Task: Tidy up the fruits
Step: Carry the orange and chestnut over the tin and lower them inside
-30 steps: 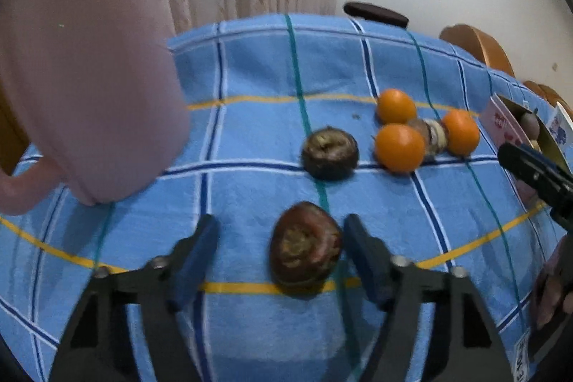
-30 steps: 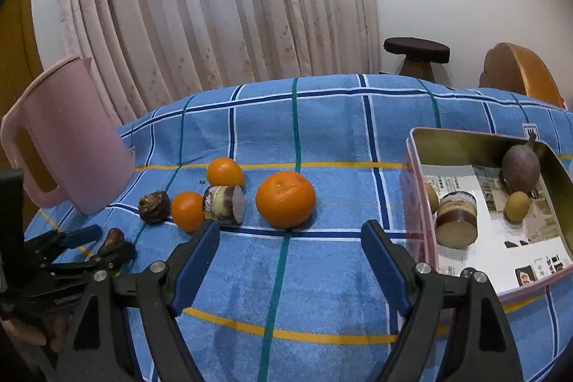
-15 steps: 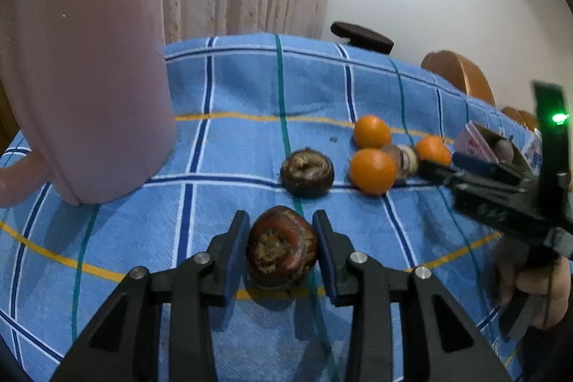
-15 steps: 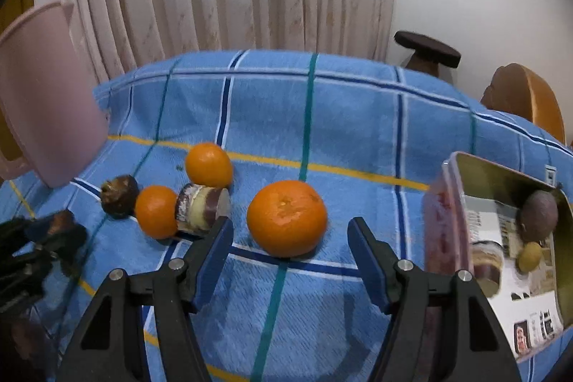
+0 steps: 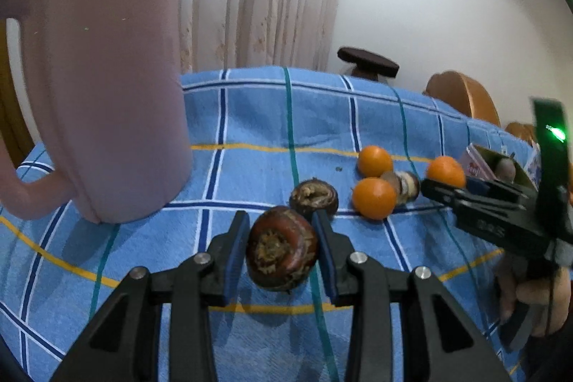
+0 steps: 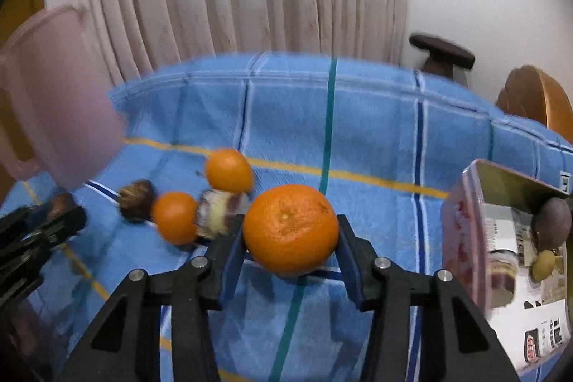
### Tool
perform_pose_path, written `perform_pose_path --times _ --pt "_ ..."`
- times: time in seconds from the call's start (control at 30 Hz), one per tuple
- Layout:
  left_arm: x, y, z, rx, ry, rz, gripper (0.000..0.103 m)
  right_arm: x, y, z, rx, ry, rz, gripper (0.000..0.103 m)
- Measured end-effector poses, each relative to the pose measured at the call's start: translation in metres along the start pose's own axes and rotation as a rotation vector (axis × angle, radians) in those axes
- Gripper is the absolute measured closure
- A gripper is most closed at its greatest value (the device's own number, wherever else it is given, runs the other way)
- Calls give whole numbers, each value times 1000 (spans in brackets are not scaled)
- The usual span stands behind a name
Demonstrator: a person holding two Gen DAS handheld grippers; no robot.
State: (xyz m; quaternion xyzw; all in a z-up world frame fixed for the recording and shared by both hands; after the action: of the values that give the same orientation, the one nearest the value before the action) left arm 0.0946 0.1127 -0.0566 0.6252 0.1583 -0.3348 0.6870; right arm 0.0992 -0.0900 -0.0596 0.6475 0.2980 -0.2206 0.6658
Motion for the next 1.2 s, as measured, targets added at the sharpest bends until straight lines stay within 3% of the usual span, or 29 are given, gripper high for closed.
perform_pose_path --times 0.17,0.47,0.77,1.2 --pt "-11 4 -4 -52 9 73 65 -30 -10 2 40 60 81 54" --pt "-18 -2 20 -82 69 119 65 -58 -25 19 42 47 114 54" --pt "-8 1 97 -42 -19 127 65 -88 -24 63 69 -2 176 53" --pt "15 5 225 67 -133 111 65 -105 -32 168 141 -186 162 53"
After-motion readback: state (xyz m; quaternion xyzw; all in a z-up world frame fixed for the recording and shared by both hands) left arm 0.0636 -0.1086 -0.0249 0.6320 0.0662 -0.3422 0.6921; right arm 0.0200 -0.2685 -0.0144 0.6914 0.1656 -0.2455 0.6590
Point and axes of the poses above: each gripper's, at about its wrist camera, not at the fingertips, and x roughly the way its jaws point, z to its right, y to its top, the point moved 6 cm from there along x, roughly the way its jaws point, and after that the axes turned 2 degrees about -x, right-handed, at the moved point
